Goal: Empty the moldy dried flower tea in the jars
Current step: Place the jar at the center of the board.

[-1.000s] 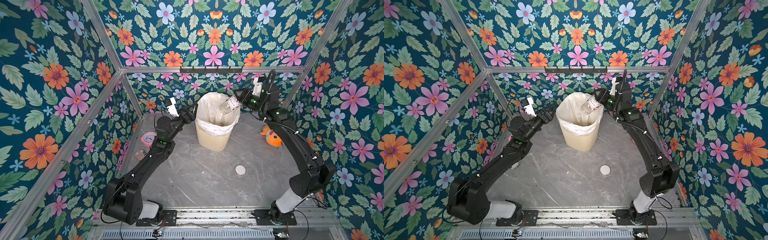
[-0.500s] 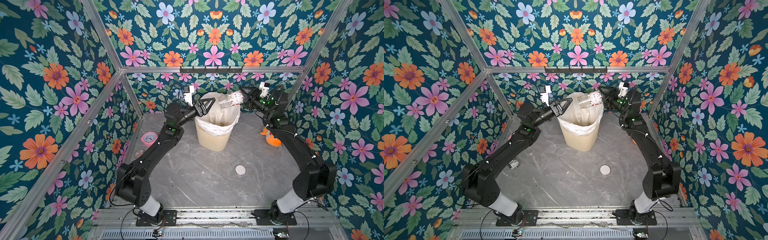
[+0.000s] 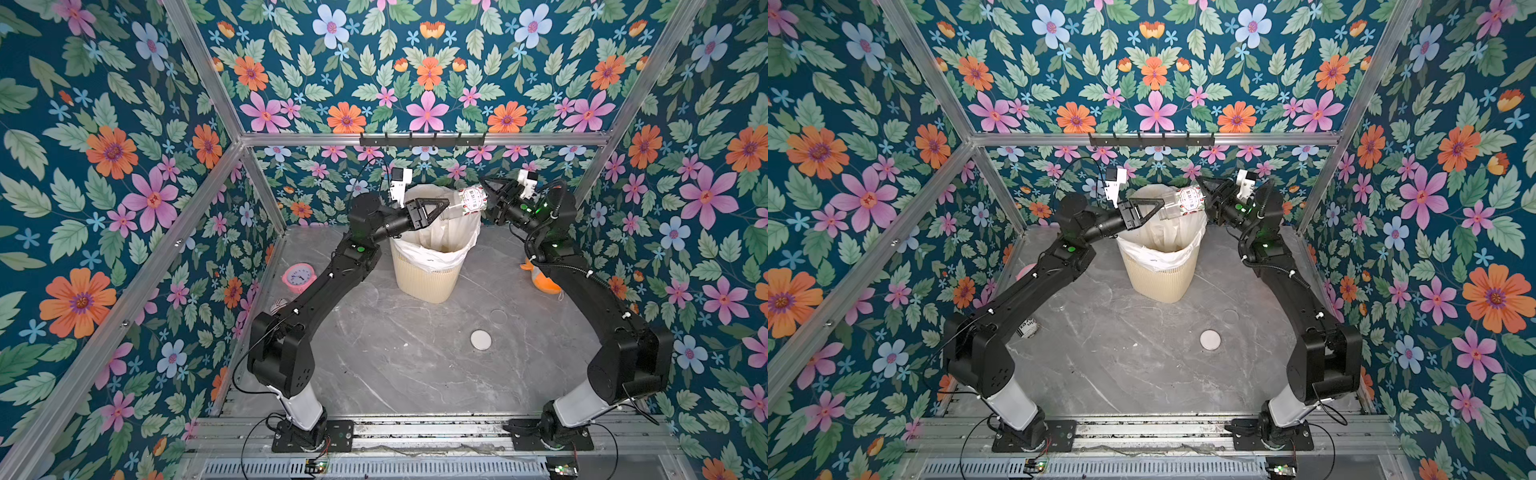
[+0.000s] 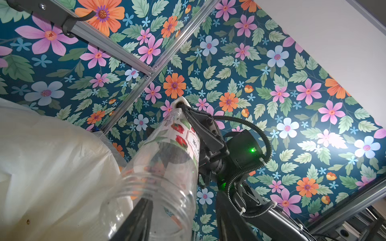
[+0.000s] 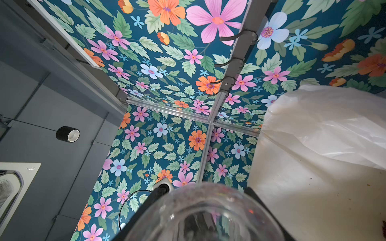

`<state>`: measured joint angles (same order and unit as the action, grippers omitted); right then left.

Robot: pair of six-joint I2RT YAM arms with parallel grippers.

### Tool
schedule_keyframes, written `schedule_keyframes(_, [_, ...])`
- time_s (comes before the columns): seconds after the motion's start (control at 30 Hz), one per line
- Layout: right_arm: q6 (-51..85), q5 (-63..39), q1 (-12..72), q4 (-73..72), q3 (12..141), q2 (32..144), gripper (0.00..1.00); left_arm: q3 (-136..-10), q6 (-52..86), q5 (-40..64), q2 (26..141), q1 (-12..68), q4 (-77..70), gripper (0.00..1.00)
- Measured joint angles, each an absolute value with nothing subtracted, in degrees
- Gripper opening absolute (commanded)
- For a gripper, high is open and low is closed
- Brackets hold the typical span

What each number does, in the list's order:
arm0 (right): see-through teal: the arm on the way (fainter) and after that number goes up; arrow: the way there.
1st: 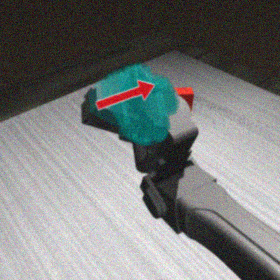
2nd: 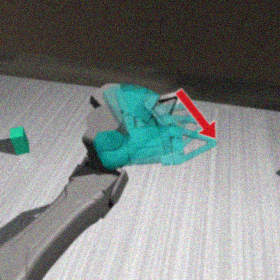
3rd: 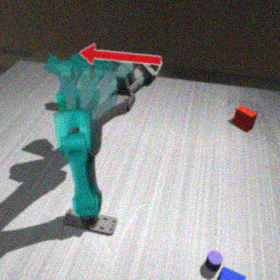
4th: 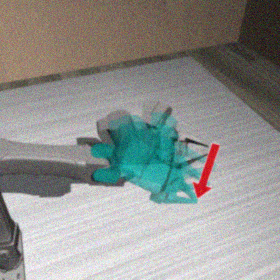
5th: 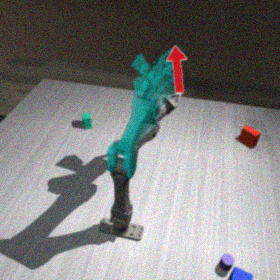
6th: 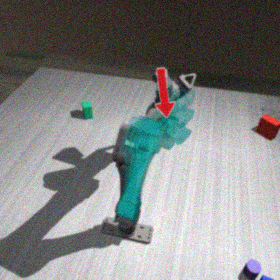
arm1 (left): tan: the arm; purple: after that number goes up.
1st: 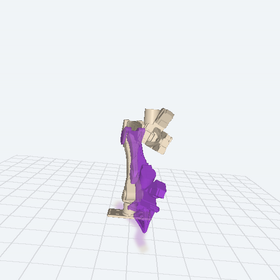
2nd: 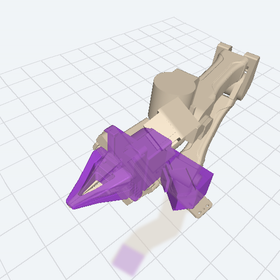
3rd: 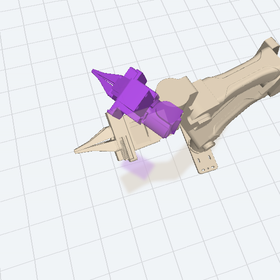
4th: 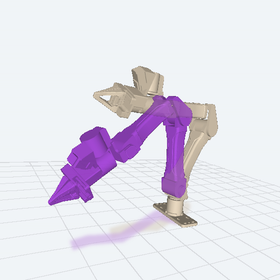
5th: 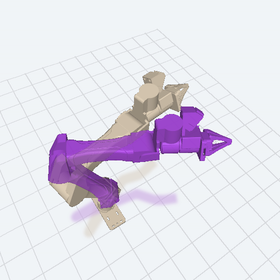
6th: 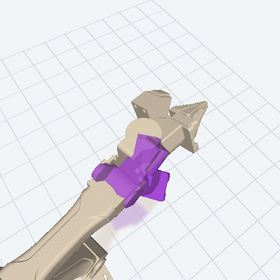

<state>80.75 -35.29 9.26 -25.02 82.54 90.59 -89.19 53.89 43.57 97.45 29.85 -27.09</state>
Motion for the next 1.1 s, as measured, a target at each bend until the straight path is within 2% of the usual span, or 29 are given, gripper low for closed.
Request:
schedule_keyframes(0.13, [80.77,-35.35,9.26,-25.17,81.73,90.30,0.47,-90.04,53.89,43.79,97.93,30.04,-26.46,0.40])
schedule_keyframes(0.3, [80.77,-35.29,9.21,-25.32,81.10,89.97,0.47,-90.78,53.89,43.97,98.35,30.55,-25.65,0.38])
schedule_keyframes(0.5, [81.01,-35.18,9.21,-26.79,80.05,88.75,0.49,-91.18,53.82,44.40,98.35,31.11,-25.65,0.25])
schedule_keyframes(0.7, [81.28,-34.22,9.17,-27.31,78.67,87.55,0.53,-91.18,54.15,44.82,98.30,31.44,-25.58,0.17])
schedule_keyframes(0.9, [82.50,-33.95,9.13,-28.38,77.43,86.26,0.62,-91.15,55.11,45.45,97.56,31.97,-25.93,0.09])
schedule_keyframes(1.1, [83.20,-34.44,8.86,-28.45,76.16,84.95,0.69,-90.72,55.16,46.59,96.77,32.53,-27.49,0.06])
